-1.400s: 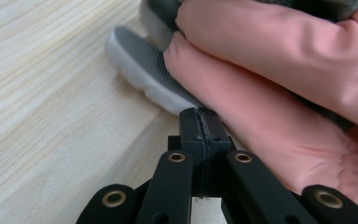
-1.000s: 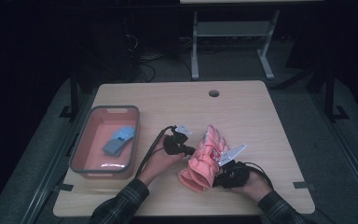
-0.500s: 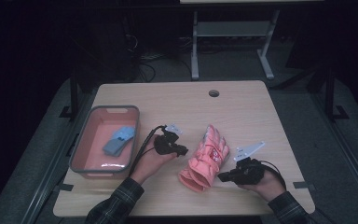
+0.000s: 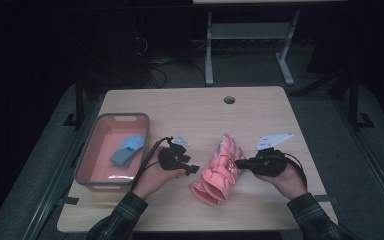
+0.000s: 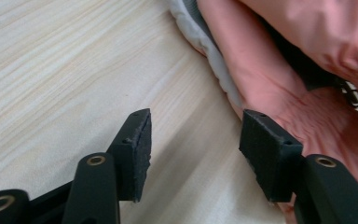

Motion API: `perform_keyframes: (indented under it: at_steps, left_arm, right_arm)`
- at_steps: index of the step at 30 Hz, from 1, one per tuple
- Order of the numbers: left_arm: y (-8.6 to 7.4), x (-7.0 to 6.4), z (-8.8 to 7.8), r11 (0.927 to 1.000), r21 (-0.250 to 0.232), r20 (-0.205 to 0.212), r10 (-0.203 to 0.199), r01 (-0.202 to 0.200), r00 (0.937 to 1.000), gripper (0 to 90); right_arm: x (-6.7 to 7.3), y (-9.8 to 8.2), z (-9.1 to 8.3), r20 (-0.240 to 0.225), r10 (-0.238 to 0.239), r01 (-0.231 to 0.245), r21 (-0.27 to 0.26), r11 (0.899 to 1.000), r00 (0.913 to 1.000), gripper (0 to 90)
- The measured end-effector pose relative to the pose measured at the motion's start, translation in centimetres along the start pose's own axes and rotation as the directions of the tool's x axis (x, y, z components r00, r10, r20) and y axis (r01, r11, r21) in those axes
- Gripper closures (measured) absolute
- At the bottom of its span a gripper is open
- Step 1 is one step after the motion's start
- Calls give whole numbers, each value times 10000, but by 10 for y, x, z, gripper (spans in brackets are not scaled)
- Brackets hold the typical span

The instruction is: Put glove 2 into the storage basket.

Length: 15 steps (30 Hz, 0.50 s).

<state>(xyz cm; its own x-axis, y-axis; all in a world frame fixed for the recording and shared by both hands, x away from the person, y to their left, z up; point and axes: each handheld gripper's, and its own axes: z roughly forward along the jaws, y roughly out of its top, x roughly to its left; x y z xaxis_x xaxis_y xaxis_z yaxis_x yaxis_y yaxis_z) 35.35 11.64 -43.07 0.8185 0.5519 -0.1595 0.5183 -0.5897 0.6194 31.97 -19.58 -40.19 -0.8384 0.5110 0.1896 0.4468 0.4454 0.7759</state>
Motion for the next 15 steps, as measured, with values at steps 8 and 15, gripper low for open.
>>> perform_keyframes:
  at_steps: [8,15]
  left_arm:
    - [-1,1,-9,9997,-175,77,-158,159,9998,389]
    - [0,1,-13,9998,-199,136,-45,47,9999,375]
  right_arm:
    - [-10,10,12,498,-11,25,-278,9996,9988,900]
    - [-13,6,27,485,68,-75,142,9999,9988,900]
